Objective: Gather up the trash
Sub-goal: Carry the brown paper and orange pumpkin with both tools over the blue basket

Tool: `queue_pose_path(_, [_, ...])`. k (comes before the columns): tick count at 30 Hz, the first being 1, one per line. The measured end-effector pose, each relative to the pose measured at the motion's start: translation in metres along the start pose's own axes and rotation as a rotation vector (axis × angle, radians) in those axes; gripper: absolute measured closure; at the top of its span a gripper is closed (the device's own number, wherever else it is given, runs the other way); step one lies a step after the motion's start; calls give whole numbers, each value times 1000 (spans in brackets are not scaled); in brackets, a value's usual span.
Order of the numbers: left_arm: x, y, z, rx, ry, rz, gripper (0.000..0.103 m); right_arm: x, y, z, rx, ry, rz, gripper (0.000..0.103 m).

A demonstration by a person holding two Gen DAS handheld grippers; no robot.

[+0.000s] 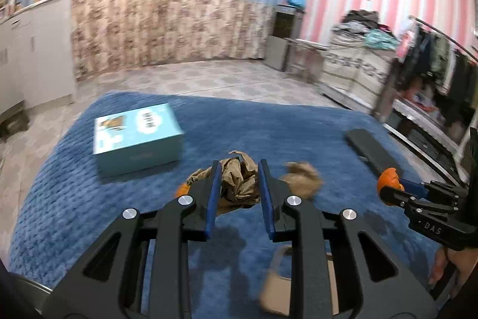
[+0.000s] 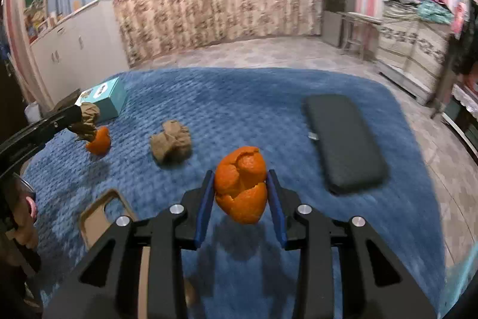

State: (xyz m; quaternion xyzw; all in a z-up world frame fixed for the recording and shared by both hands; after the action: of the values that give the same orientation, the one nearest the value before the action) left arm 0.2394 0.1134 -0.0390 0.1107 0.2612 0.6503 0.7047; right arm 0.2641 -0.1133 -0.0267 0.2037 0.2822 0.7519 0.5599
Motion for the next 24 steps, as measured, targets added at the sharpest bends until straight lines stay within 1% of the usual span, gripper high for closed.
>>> queue_pose_path(3, [-29, 4, 0, 6, -34, -53, 79, -27, 32, -16, -20, -67, -40, 68])
queue_pose_path(6, [-59, 5, -5, 21, -68, -102, 79, -48, 58, -28, -34, -74, -101, 68])
queue_pose_path(10, [-102, 4, -13, 37, -113, -165, 79, -88, 101, -48, -58, -111, -193, 68])
queue_pose_path(14, [-153, 3, -23, 55, -159, -240, 79, -128, 138, -72, -72, -162, -296, 68])
queue_pose_path(20, [-236, 5, -43, 59, -249, -360, 79, -186, 184, -101, -97, -240, -433, 68])
queue_pose_path(22, [-260, 6, -49, 63, -282, -392, 79, -204, 197, -109, -108, -273, -464, 68])
queue_pose_path(24, [-287, 7, -57, 72, -306, -444, 79, -217, 205, -115, -117, -299, -490, 68])
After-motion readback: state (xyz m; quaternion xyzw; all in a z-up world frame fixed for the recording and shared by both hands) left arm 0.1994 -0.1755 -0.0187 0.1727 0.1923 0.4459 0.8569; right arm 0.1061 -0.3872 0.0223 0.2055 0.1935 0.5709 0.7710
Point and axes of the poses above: each gripper's, at about its wrist camera, not at the fingertips, and y roughly against the way its jaws point, x to its left, z to its top, the point moved 1 cm from there along -y, roughly the way its jaws point, and after that the axes turned 7 degrees about -z, right-handed, at the moved point
